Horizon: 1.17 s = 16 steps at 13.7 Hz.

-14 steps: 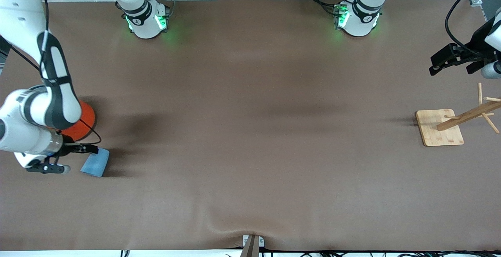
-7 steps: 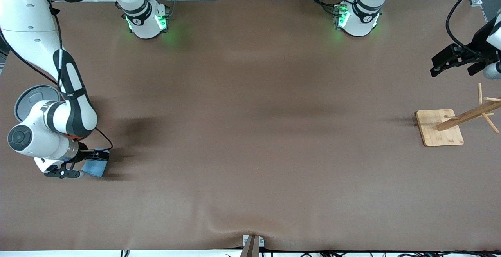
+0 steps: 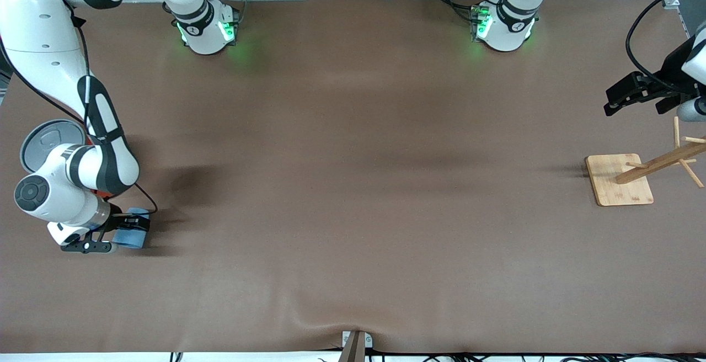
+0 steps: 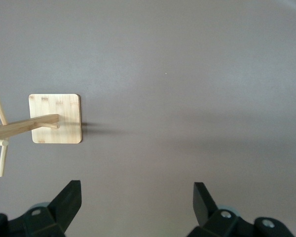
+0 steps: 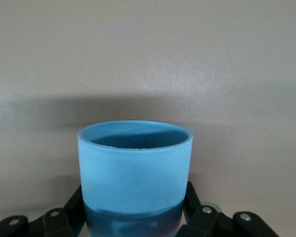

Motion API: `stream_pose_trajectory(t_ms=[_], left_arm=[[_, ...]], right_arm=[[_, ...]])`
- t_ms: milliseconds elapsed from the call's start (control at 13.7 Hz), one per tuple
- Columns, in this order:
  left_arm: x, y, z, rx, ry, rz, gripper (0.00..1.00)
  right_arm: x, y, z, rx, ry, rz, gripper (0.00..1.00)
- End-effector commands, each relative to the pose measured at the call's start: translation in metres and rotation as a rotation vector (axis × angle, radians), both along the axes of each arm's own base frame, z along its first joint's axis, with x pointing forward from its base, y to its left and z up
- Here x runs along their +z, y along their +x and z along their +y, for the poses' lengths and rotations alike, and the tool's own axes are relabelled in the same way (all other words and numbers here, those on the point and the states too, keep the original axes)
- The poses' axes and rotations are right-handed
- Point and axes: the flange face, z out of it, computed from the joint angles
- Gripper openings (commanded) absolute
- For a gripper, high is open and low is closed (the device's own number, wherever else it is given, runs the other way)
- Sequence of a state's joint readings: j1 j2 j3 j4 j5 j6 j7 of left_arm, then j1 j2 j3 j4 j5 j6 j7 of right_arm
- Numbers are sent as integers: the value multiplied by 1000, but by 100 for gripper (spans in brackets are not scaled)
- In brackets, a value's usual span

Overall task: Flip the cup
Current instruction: 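Lower the right gripper and grasp the blue cup around its body, then lift the blue cup with the right gripper and carry it to mid-table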

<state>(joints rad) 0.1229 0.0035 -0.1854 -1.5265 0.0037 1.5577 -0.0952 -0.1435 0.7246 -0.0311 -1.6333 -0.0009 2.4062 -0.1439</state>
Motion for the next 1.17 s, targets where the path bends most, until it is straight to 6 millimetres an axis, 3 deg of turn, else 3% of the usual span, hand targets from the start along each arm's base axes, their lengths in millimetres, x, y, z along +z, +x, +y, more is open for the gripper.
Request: stream_pose_trajectory(t_ms=[0,146,292,438,511,657,803,949,1096], left_arm=[[6,1,1,-3,12,-25,100],[9,0,0,-9,13,-30,100],[10,0,1,-18,13,-33,100],[9,0,0,-20,13,-33,100],[9,0,1,-18,13,-33,100],[9,0,0,-21,13,-33,100],[11,-1,0,-21,14,-36,100],[12,-2,0,-21,14,-39,100],[12,-3,0,-23,15,-37,100]], right_arm=[[32,4,16,72,3,24,53],[79,3,27,189,5,32,54],[115,5,50,397,-4,7,54],[146,10,85,687,-12,-44,54],[160,13,112,850,-16,-72,54],[173,13,173,1082,-9,-109,55],[172,5,244,1213,-2,-119,55],[168,-19,340,1366,-12,-112,55],[152,-62,453,1555,-54,-120,55]])
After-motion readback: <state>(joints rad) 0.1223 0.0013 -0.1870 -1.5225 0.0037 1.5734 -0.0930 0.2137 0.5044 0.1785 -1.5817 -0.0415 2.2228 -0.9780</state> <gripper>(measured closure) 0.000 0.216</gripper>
